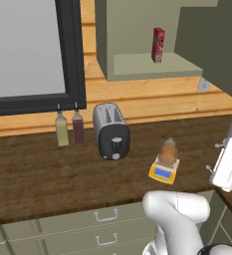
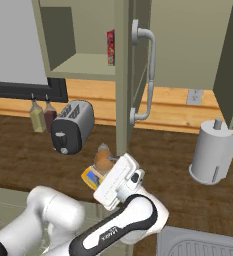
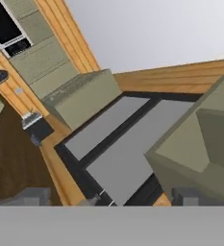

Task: Pick the honey bottle and place it on the digital scale for weighing, and close the cabinet.

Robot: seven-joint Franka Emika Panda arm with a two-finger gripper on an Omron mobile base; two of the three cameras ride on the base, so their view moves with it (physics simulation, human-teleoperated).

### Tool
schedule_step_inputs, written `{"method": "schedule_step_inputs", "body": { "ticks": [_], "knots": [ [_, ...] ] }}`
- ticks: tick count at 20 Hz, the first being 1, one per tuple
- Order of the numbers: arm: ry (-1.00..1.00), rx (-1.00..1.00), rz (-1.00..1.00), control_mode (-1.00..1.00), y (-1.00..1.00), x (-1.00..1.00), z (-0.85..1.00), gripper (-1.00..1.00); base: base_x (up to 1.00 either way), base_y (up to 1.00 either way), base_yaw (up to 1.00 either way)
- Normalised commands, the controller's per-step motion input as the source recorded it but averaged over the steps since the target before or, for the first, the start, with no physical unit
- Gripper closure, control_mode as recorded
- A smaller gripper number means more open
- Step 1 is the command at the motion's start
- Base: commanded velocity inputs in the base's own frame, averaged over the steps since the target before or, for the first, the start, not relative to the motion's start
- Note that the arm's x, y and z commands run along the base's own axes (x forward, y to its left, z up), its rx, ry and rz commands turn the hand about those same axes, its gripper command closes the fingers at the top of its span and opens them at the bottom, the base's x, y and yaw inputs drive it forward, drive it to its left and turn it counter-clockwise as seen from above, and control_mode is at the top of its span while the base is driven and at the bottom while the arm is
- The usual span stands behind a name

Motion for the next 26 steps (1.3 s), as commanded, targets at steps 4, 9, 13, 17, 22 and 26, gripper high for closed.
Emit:
{"method": "schedule_step_inputs", "body": {
  "ticks": [4,9,13,17,22,26],
  "knots": [
    [-0.23,0.07,-0.11,-1.0,-0.9,-0.22,0.12,-1.0,0.0,0.0,0.0],
    [-0.2,0.01,-0.09,-1.0,-0.97,0.0,0.0,-1.0,0.0,0.0,0.0],
    [-0.13,0.0,-0.02,-1.0,-1.0,0.02,0.06,-1.0,0.0,0.0,0.0],
    [0.07,0.0,-0.08,-1.0,-0.98,0.23,0.39,-1.0,0.0,0.0,0.0],
    [-0.01,0.01,-0.12,-1.0,-0.57,0.32,0.66,-1.0,0.0,0.0,0.0],
    [-0.19,0.0,-0.11,-1.0,-0.14,0.2,0.84,-1.0,0.0,0.0,0.0]
  ]
}}
